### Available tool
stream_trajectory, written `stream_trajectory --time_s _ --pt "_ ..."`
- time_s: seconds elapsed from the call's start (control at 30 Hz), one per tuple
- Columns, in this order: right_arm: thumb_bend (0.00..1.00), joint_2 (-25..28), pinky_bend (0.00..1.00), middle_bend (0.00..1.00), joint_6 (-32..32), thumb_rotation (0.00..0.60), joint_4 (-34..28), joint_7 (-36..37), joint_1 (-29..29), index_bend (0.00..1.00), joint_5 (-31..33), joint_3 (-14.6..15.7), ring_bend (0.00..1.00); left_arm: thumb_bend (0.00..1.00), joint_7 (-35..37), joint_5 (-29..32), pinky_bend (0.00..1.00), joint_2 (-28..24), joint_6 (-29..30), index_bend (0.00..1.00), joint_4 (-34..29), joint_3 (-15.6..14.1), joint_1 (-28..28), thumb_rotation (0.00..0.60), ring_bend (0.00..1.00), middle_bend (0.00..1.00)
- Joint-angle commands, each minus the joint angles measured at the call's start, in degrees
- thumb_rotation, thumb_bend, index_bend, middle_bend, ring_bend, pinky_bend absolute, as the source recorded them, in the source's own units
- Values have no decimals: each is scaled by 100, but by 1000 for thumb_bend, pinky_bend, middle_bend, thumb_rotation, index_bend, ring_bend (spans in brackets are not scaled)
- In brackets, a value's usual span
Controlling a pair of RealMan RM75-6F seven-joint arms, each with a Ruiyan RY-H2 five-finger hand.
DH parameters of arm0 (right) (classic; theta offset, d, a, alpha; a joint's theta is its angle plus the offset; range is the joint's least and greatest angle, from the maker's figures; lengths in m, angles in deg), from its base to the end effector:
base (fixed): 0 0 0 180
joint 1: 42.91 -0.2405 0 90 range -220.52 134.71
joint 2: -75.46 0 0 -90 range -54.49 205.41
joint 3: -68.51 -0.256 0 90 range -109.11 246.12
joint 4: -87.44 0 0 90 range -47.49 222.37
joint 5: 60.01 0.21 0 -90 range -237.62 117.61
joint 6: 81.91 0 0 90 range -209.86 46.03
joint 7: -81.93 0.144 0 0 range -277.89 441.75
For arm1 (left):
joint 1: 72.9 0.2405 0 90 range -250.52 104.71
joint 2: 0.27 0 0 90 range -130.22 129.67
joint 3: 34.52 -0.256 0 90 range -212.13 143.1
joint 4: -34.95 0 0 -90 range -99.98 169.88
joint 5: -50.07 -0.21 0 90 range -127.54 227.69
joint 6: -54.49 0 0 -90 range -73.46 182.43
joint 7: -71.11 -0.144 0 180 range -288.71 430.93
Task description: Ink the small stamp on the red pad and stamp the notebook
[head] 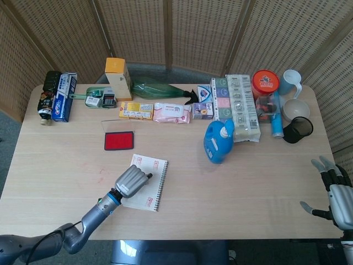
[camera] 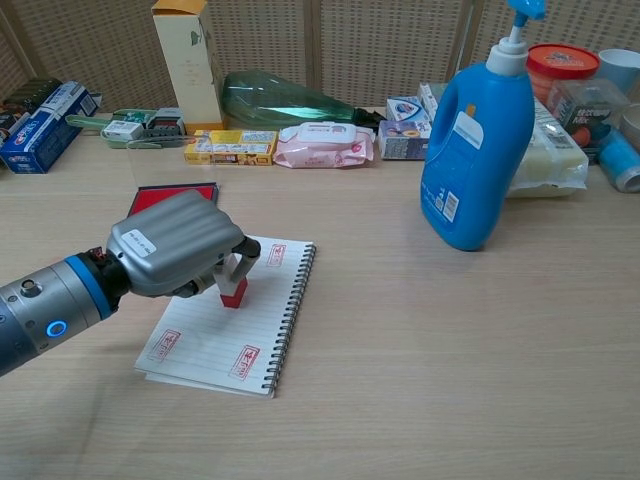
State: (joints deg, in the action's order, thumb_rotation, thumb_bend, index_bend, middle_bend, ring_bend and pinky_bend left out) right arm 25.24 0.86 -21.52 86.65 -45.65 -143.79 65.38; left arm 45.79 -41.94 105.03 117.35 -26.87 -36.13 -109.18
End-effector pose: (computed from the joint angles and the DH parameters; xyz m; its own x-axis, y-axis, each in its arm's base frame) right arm -0.2794 -0.1674 0.2028 0.2683 -0.0535 0.9619 -0.9613 0.0504 0.2709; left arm -0.1726 0.2770 -0.1002 0.7374 -0.0315 0.6747 0.4880 -0.6658 -0.5644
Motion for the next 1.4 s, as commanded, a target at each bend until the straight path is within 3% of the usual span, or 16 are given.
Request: stream_trajectory --time_s 0.03,0.33,0.6,0.8,1.03,1.4 --pt "9 3 0 0 -2 600 2 4 -2 58 -4 0 0 413 8 -3 1000 13 9 650 15 8 1 600 1000 1000" --pt "10 16 0 0 27 600 -13 28 16 58 -41 12 0 412 -121 -112 1000 -197 288 650 -290 116 -5 600 1000 1000" --pt "9 18 0 0 23 600 -29 31 8 58 -101 28 0 412 -653 -259 1000 -1455 906 650 -1898 532 13 600 1000 1000" --pt "10 20 0 0 38 600 -56 32 18 58 -176 58 0 412 -724 -28 1000 -2087 977 650 -2452 687 142 600 1000 1000" --pt "10 36 0 0 50 600 -63 50 34 58 -226 89 0 411 -376 367 1000 -2149 780 650 -2020 509 376 600 1000 1000" --pt "9 -8 0 0 -25 600 -89 -79 -1 58 -232 115 0 410 359 593 1000 -1472 459 650 -664 127 680 600 1000 1000"
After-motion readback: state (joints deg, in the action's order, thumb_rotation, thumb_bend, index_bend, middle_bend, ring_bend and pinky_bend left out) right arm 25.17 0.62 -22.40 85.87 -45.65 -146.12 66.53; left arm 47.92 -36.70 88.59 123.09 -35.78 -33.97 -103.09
